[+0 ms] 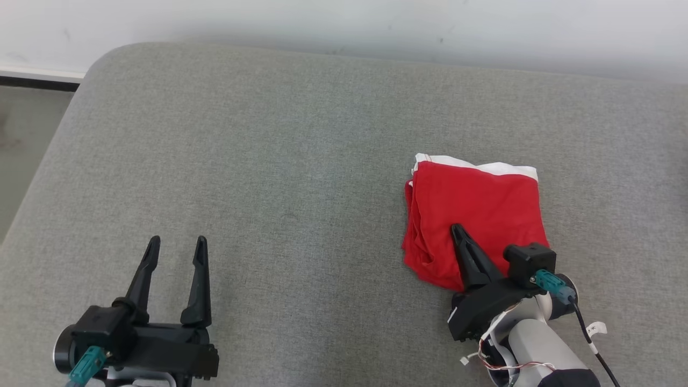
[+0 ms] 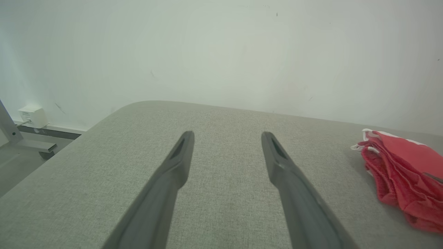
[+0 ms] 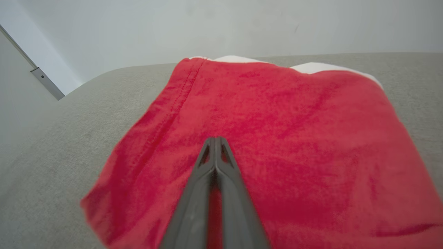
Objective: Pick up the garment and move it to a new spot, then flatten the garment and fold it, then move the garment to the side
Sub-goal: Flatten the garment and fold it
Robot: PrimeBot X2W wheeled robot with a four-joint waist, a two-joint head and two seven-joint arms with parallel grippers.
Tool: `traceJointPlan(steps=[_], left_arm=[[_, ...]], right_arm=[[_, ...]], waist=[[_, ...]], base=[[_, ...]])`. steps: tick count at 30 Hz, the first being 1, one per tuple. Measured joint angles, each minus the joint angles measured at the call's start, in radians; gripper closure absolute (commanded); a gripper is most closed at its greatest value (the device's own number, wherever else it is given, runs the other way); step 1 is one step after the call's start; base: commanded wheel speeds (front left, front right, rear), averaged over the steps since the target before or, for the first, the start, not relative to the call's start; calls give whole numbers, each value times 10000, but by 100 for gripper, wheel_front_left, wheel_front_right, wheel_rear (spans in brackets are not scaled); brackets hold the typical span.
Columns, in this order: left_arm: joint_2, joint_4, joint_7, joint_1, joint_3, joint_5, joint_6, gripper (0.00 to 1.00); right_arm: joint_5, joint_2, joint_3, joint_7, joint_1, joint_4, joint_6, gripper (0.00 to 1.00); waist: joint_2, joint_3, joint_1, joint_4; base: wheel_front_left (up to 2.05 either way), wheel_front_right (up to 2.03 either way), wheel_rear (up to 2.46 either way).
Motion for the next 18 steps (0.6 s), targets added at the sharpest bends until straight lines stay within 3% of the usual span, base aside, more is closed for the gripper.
traceJointPlan(steps=[9, 18], left_arm=[[-4, 105, 0, -77, -148, -4, -2, 0], [-2, 81, -2, -85, -102, 128, 0, 0]], right_arm=[[1325, 25, 2019, 0, -33, -500, 0, 100], [882, 13, 1377, 0, -115, -1622, 0, 100]], waist=[[0, 85, 0, 83], [1, -10, 1, -404]], base=[[0, 0, 0], [0, 0, 0]])
